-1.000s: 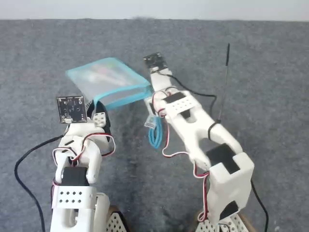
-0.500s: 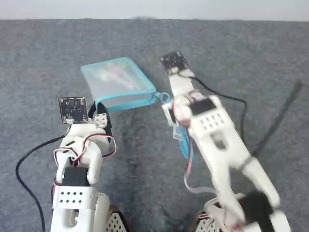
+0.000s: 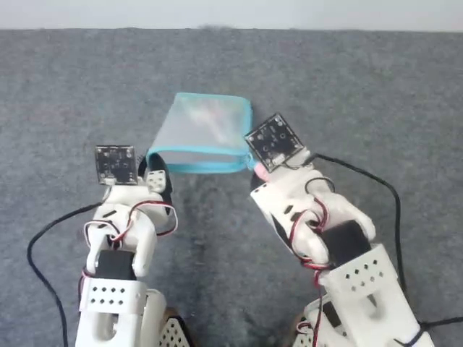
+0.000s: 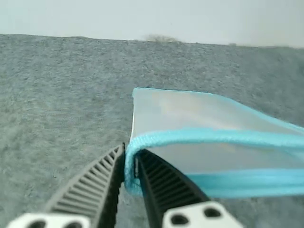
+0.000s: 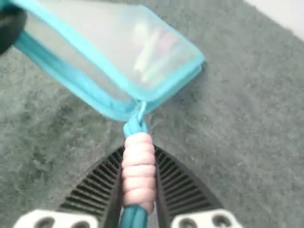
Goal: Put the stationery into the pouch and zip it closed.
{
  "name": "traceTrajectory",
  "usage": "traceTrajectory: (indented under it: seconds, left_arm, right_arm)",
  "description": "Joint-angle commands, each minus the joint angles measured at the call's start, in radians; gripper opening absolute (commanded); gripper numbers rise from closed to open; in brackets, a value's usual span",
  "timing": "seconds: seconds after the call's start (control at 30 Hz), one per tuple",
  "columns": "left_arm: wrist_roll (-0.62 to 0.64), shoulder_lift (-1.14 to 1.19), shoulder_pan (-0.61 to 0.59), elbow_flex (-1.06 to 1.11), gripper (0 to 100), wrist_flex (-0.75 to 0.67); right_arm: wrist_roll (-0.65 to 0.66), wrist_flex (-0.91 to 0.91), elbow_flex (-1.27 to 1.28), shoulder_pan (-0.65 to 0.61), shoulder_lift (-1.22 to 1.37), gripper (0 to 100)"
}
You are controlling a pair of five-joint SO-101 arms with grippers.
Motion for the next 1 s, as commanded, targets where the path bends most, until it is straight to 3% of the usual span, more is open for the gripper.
traceTrajectory:
  seconds: [0.0, 0.3, 0.63, 0.83, 0.97]
  left_arm:
    - [-0.075, -0.012, 0.084, 0.012, 2, -0.028]
    - [-0.203, -0.012, 0.160, 0.025, 1, -0.023]
    - [-0.199, -0.011, 0.213, 0.035, 1, -0.021]
    - [-0.199, -0.011, 0.213, 0.036, 1, -0.021]
    - [-0.199, -0.011, 0.213, 0.036, 1, -0.021]
  right_arm:
    - [0.017, 0.004, -0.009, -0.008, -0.051, 0.6]
    - [0.018, 0.005, -0.011, 0.033, -0.051, 0.6]
    - [0.192, 0.209, -0.083, -0.278, -0.051, 1.0]
    - [0.193, 0.229, -0.080, -0.282, -0.050, 25.6]
    - [0.195, 0.232, -0.080, -0.282, -0.051, 24.7]
